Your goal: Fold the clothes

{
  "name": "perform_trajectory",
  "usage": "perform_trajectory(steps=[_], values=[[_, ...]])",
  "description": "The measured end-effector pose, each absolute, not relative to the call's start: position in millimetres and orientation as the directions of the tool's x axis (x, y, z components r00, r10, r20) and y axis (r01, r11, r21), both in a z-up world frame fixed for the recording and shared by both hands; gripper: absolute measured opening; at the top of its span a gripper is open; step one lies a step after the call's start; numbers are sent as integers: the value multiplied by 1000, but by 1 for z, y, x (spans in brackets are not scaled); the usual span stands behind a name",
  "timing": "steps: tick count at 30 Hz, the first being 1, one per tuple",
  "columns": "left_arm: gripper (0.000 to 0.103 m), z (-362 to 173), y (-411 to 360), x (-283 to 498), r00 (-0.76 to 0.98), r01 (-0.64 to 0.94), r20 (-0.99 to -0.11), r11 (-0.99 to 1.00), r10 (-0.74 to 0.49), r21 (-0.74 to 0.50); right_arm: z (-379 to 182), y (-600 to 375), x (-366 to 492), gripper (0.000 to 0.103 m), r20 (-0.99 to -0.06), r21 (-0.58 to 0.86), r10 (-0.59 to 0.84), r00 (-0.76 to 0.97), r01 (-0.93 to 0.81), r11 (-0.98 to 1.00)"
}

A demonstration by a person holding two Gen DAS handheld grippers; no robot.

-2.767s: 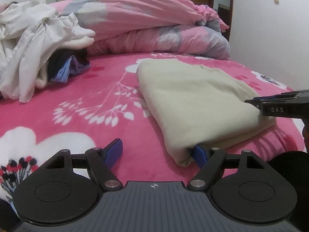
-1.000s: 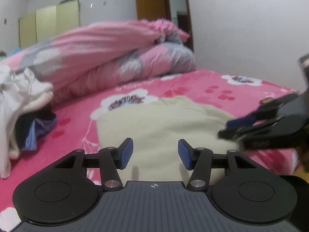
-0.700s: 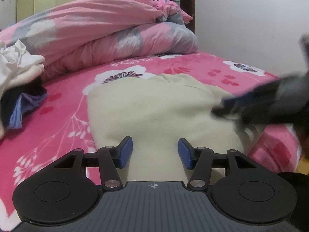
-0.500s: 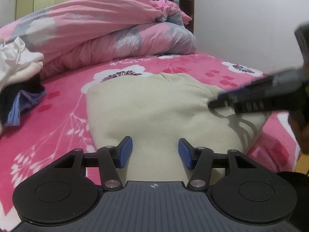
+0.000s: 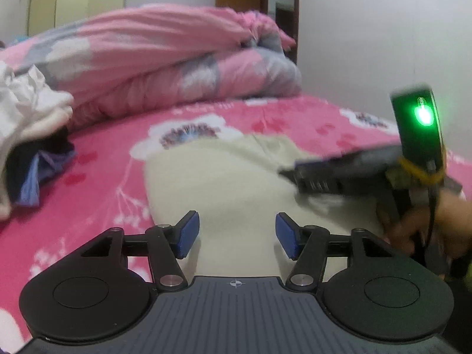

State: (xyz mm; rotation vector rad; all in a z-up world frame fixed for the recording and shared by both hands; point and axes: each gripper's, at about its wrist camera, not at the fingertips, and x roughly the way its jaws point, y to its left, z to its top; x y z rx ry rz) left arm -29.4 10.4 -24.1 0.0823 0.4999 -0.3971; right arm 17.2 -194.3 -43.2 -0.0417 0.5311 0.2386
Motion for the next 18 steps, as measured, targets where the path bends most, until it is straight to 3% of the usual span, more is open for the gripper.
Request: perform_trajectory(steps=[5,8,18], values=[[59,-18,13,15,809,338,-502,941,-307,-33,-43,-198,18,27,-496,53,229,838,-234,971],[61,-24,13,46,774,322,-560,945,-297,-55,-44,-199,17,27,-494,54,232,838,-236,970],[62,-31,7,59,756,305,-601,952,-259,-27,-46,-202,17,27,-490,58,256,833,-262,963]])
